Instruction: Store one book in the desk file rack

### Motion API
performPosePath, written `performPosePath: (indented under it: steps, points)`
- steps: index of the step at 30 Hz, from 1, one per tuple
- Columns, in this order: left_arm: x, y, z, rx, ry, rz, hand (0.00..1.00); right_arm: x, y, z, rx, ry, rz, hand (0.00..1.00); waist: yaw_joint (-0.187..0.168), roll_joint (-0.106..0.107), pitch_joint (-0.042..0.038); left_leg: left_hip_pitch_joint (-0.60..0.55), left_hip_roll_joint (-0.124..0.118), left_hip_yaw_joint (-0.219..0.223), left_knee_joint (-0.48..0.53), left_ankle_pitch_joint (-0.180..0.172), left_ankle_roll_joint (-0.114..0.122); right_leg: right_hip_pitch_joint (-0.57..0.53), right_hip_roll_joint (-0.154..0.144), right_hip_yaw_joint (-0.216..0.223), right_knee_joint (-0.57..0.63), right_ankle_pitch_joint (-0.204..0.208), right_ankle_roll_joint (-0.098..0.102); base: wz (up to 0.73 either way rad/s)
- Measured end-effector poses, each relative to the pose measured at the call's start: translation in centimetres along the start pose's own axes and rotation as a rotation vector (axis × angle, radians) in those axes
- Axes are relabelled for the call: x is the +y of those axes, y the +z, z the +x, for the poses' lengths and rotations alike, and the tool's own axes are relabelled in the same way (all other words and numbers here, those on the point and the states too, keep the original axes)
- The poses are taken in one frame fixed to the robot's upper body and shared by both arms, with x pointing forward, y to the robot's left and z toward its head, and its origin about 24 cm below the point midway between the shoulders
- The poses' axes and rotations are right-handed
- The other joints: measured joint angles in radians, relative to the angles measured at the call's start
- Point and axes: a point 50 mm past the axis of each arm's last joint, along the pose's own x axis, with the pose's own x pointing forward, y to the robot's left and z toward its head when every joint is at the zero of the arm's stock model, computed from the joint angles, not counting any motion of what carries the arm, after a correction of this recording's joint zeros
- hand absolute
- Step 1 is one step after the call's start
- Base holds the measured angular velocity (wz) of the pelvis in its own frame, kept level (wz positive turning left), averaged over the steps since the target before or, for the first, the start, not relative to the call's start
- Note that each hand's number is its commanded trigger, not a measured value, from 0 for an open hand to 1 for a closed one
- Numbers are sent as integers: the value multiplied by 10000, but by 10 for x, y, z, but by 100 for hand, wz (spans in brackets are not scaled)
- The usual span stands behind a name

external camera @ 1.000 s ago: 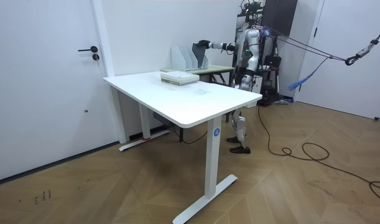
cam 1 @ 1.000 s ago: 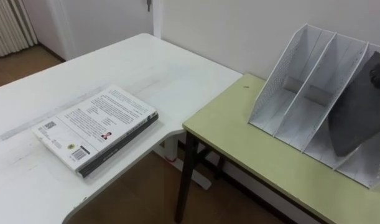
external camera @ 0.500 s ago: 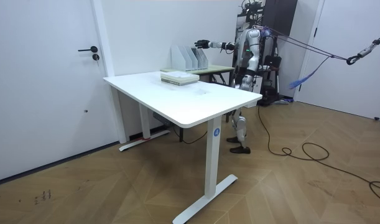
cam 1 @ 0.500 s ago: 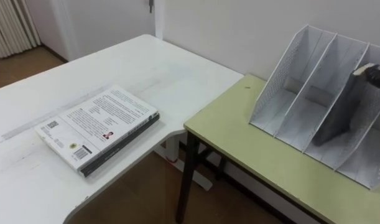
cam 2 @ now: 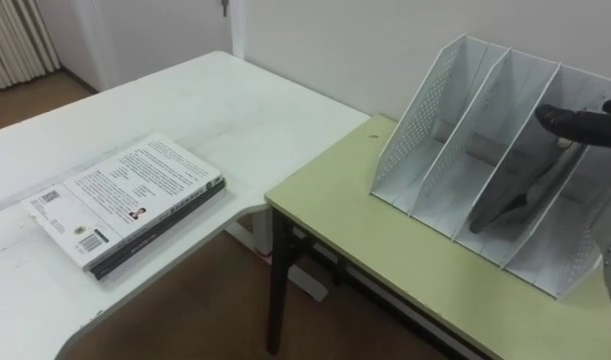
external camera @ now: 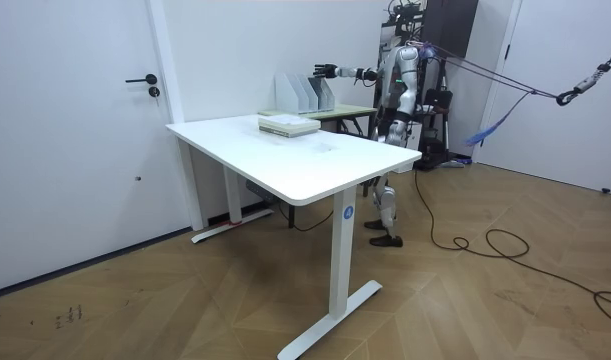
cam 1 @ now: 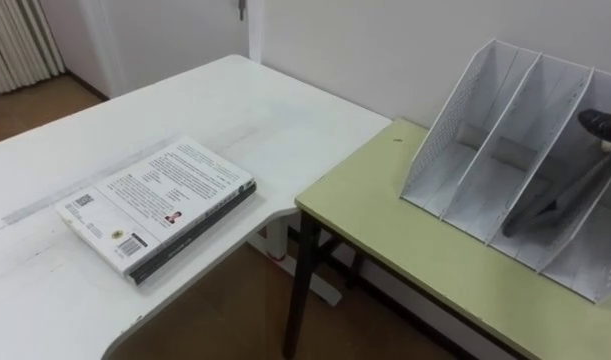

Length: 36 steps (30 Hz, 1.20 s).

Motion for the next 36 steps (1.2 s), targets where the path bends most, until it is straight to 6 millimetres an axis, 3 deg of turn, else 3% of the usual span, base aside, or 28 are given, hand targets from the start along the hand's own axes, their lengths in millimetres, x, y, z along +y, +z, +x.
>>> performPosePath:
  steps: [4,9,15,19,23,25,30,36]
  points:
    - [1,0,0,21,119,14,0,7,14,3,-218,54,678,0,-8,100,-60,-1,5,25,-3,0,0,-7,0,-10,-4,0,0,0]
    - [1,0,0,15,151,95,0,21,48,-2,-1426,574,1149,0,-35,187,-120,23,10,33,-6,5,-6,5,10,-7,9,-1,-1,0]
    - [3,0,-1,8,255,142,0,34,79,-14,-2732,1559,1503,0,-25,115,-42,90,13,25,10,8,-11,20,6,13,11,4,-5,-1]
    - [5,0,-2,-14,310,137,0,48,104,-30,-3537,3219,2669,0,-15,87,25,22,19,81,2,9,-9,-13,22,110,3,4,-4,-6]
    - [5,1,-2,-23,359,152,0,65,126,-55,-4648,5201,2889,0,-8,126,40,9,51,185,-30,7,-11,-4,38,117,-10,8,-10,-1]
    - [5,2,-1,-19,345,183,0,74,127,-71,-5123,6485,2513,0,17,140,46,19,56,184,-29,6,-13,4,37,130,-14,9,-12,0]
    - [5,2,-1,4,321,149,0,98,107,-103,-4933,10155,1621,0,138,175,62,10,68,201,-56,6,-14,1,37,128,-9,10,-14,1]
    - [7,7,-2,145,347,137,0,115,53,-133,-3130,14116,-295,0,512,33,-20,19,91,173,-94,4,-17,-10,50,108,8,22,-31,-1]
